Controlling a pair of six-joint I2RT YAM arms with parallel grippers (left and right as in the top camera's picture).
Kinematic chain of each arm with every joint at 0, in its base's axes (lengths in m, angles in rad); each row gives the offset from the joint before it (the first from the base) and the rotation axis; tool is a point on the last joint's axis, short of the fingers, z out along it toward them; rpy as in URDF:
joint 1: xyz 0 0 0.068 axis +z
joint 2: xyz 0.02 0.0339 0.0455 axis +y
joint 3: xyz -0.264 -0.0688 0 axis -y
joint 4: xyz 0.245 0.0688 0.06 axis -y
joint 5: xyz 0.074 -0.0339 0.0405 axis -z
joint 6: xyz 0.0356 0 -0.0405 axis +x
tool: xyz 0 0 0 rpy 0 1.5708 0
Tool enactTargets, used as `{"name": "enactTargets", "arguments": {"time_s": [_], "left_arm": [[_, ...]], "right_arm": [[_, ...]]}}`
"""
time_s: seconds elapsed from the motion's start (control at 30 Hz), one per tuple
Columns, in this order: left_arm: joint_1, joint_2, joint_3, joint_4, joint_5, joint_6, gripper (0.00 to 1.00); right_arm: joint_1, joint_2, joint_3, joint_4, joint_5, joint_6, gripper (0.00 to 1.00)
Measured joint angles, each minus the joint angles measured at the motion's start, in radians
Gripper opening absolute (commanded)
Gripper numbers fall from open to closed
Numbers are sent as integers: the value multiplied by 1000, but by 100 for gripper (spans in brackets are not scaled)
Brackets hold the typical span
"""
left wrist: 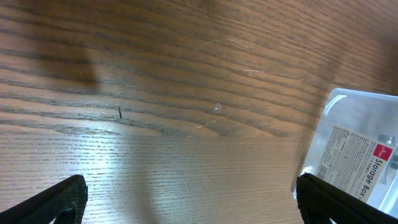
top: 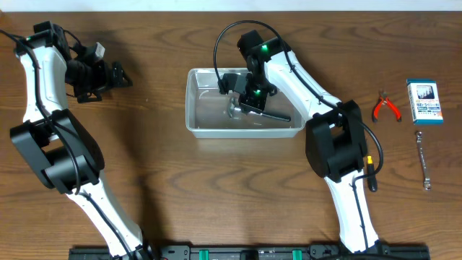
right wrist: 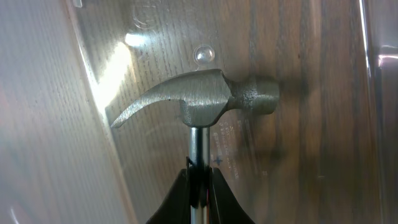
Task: Pack container
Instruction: 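Lower the hammer into the box and open the right gripper, then raise the right gripper out of the box and swing it right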
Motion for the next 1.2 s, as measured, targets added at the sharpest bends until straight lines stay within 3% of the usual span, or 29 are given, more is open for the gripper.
{"name": "enactTargets", "arguments": {"time_s": [0.63, 1.1, 1.13, 1.2], "left_arm": [[0, 0, 0, 0, 0, 0, 98], [0, 0, 0, 0, 0, 0, 98], [0, 0, 0, 0, 0, 0, 98], [0, 0, 0, 0, 0, 0, 98]], "right_arm": [[0, 0, 0, 7, 0, 7, 10], [0, 0, 0, 10, -1, 21, 29], [0, 0, 0, 12, -1, 26, 36], [0, 0, 0, 15, -2, 41, 68]]}}
